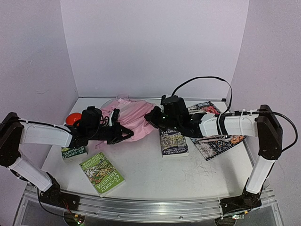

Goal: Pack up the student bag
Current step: Unzip the largest pocket of the student bag, then set down the student bag at the center of the board.

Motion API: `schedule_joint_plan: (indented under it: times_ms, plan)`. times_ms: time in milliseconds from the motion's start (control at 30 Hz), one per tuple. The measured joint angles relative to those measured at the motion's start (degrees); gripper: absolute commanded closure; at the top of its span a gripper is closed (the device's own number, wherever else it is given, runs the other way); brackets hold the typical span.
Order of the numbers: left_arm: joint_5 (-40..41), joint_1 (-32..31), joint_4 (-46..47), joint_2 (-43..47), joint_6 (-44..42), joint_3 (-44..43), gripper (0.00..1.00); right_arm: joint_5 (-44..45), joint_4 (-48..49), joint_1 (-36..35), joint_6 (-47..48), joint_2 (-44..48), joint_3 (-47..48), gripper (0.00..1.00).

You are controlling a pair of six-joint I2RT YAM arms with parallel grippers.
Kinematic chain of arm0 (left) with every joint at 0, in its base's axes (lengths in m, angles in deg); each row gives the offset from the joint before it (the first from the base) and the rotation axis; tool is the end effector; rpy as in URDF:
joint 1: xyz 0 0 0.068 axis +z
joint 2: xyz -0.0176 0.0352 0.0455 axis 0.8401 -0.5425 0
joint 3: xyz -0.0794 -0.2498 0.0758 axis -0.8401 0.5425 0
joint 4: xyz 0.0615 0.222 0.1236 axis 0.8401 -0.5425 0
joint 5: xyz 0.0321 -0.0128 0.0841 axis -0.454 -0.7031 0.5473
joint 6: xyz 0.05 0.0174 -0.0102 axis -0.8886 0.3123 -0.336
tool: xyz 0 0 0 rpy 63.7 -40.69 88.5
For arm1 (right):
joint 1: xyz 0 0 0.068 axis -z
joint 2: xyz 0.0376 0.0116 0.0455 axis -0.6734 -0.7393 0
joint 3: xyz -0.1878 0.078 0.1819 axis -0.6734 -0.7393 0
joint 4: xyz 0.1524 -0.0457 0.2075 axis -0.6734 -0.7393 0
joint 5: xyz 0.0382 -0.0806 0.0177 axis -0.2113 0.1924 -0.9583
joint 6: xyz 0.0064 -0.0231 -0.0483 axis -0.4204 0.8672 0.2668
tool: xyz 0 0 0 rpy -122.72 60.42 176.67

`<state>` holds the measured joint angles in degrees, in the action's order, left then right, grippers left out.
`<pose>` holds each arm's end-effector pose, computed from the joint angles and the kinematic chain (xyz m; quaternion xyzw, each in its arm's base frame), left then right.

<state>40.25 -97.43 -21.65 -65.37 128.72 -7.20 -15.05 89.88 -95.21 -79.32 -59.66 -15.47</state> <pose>0.2203 -0.2072 0.2119 0.0597 0.8197 -0.5126 0.2486 0.2606 0.3383 0.2817 0.0797 0.7140 0.5579 0.4155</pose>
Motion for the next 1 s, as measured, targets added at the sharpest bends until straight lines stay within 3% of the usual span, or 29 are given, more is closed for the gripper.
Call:
schedule_joint_plan:
  times_ms: [233,333,733,1000]
  plan:
    - [-0.96,-4.72,-0.64,-6.32,0.34,-7.42,0.94,3.03,-0.83,0.07,2.36,0.00,-0.83,1.00]
    - [-0.88,-5.06,-0.64,-7.13,0.79,-8.15,0.95,3.78,-0.48,0.12,3.73,0.03,-1.33,0.95]
    - [-1.27,-4.08,-0.53,-9.29,7.23,-7.98,0.93,1.43,0.96,-2.13,20.52,9.89,-10.04,0.53]
    - [-2.02,-3.79,-0.50,-13.91,11.13,-8.07,0.85,-2.52,1.35,-2.40,35.60,14.22,-15.04,0.40]
